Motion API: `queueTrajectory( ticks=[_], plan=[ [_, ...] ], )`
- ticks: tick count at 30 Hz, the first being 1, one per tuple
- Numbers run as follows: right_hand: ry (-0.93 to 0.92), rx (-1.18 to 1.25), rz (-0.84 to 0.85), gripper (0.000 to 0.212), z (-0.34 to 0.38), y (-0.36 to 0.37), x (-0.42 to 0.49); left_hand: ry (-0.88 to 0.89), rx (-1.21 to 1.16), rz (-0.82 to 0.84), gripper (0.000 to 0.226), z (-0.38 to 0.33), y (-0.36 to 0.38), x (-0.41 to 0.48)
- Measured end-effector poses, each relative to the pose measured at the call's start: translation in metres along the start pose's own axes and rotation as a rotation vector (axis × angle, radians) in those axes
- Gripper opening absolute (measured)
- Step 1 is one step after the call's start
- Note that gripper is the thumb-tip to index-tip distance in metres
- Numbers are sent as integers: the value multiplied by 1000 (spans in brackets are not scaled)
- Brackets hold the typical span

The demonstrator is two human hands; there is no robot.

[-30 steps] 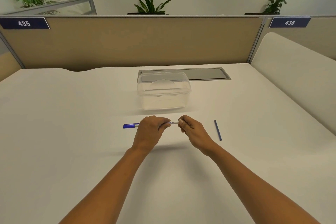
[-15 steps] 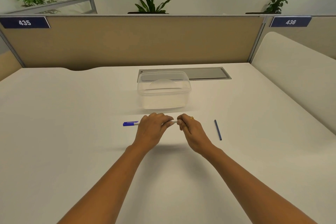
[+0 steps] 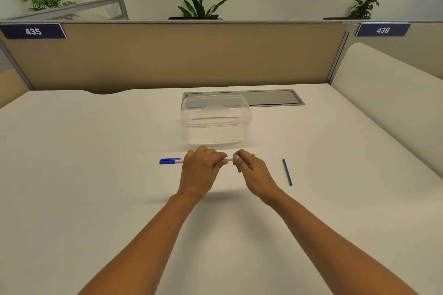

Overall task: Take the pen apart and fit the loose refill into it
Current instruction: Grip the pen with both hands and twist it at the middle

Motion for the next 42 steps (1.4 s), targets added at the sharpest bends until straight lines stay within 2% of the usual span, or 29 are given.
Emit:
queueTrajectory(
  ticks=[13, 24, 30, 37, 42],
  plan=[
    [-174, -169, 25, 22, -7, -6, 1, -70, -103, 133, 28, 7, 5, 3],
    [-87, -117, 20, 25, -3, -3, 1, 31, 18, -17, 15, 0, -1, -1],
    [-138, -149, -20, 21, -3, -1, 1, -35, -43, 64, 25, 5, 4, 3],
    [-88, -162, 25, 24, -6, 2, 2, -59, -10, 87, 26, 7, 5, 2],
    [-61, -145, -2, 25, -4, 5, 4, -103, 8, 108, 26, 7, 6, 1]
  ],
)
Point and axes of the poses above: each hand's wrist, its own x-axis towards the middle knuckle, its own y-axis out of the palm, z = x × y, the point moved 1 cm from there along x, towards the middle knuckle, and after that the axes turned 4 degrees about z, right-handed, at the moved point
